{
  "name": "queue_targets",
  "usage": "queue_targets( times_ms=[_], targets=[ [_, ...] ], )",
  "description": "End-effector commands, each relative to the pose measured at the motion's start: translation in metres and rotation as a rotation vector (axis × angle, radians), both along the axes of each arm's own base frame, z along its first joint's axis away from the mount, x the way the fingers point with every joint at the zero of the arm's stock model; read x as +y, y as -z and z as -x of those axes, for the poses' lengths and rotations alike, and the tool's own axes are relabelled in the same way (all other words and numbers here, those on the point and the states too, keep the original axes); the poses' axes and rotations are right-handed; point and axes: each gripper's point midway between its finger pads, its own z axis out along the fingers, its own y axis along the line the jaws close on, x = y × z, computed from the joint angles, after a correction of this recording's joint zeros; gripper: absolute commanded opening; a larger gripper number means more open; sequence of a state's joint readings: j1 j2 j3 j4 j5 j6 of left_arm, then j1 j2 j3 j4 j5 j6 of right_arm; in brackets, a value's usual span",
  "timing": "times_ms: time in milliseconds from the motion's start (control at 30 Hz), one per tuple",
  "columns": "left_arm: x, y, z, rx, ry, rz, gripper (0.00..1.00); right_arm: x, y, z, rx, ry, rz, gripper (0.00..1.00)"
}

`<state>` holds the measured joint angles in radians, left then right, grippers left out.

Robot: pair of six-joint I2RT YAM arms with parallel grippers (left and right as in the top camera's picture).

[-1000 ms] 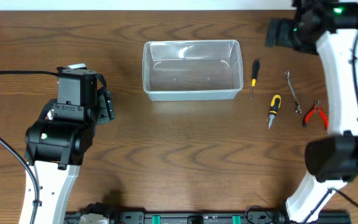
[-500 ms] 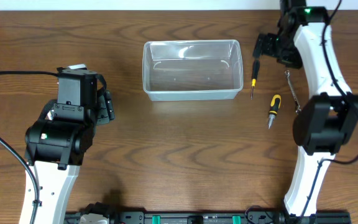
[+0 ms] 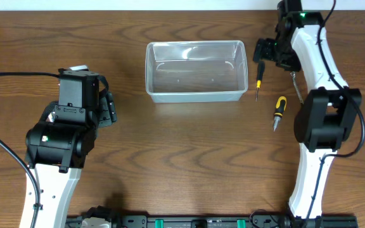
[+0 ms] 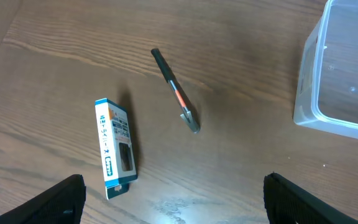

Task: Pack container
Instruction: 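Move the right gripper over the small black-yellow screwdriver, then lower the right gripper and close on the small screwdriver handle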

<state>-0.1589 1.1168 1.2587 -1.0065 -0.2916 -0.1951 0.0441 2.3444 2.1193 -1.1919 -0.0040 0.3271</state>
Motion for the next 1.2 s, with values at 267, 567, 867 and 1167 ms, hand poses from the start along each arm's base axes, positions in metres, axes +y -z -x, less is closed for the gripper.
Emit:
queue_targets(
  times_ms=[267, 567, 867, 1167],
  targets=[
    [0.002, -0.005, -0.001, -0.013, -0.013, -0.002, 0.83, 0.01, 0.044, 0.0, 0.065, -0.051, 0.015, 0.99],
    [0.002, -0.005, -0.001, -0.013, -0.013, -0.002, 0.83, 0.01, 0.048, -0.002, 0.062, -0.064, 0.017, 0.91],
    [0.002, -0.005, -0.001, -0.013, -0.013, -0.002, 0.83, 0.01, 0.071, 0.007, 0.126, -0.085, 0.02, 0.94],
    [0.002, -0.005, -0.001, -0.013, -0.013, -0.002, 0.83, 0.01, 0.075, 0.007, 0.132, -0.089, 0.02, 0.94]
  ],
)
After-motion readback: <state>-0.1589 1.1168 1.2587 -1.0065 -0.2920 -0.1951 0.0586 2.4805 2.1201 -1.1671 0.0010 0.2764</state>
